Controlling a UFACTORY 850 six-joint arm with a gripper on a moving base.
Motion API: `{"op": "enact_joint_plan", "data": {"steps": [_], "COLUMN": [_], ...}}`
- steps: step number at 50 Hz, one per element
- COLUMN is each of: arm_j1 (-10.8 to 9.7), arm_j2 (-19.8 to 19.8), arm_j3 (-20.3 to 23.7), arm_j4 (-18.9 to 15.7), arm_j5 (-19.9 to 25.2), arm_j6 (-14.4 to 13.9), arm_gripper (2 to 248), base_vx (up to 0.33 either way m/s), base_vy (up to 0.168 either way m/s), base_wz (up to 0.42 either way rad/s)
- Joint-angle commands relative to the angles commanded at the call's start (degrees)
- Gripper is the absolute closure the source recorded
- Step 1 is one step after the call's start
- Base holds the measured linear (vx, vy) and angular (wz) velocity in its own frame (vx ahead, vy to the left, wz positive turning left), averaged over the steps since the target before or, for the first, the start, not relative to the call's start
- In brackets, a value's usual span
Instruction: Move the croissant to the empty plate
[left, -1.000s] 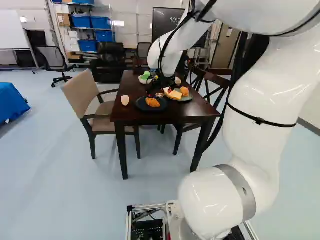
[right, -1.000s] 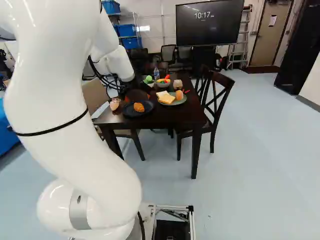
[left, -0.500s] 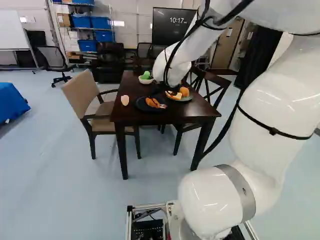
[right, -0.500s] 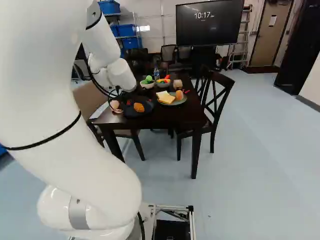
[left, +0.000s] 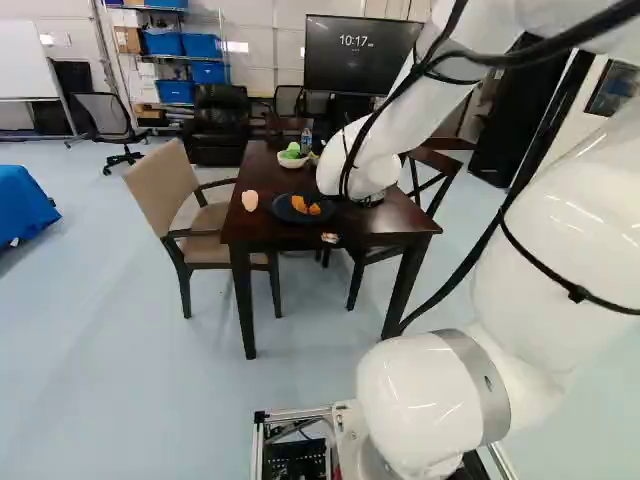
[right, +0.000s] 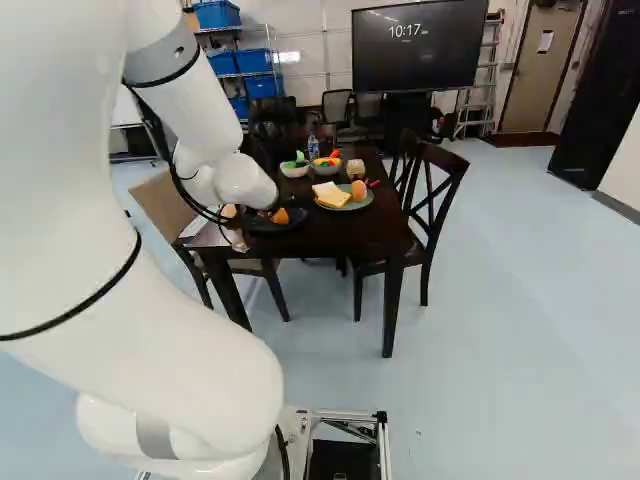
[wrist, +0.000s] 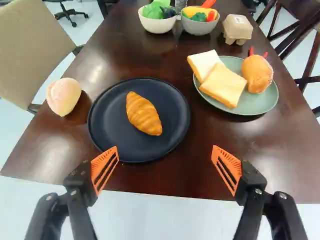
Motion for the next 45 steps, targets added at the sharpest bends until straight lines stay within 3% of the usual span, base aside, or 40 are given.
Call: {"op": "enact_joint_plan", "data": {"steps": [26, 45], "arm_j1": [-1.7, -2.6], "arm_j2": [5.2, 8.0], "arm_j3": [11.3, 17.2], "arm_j4": [1.2, 1.9], "arm_j5": [14.2, 21.8], "arm_j6": [0.0, 0.0], "arm_gripper": [3, 3], "base_vx": [0.0, 0.0], "base_vy": [0.0, 0.0], "base_wz": [0.0, 0.0]}}
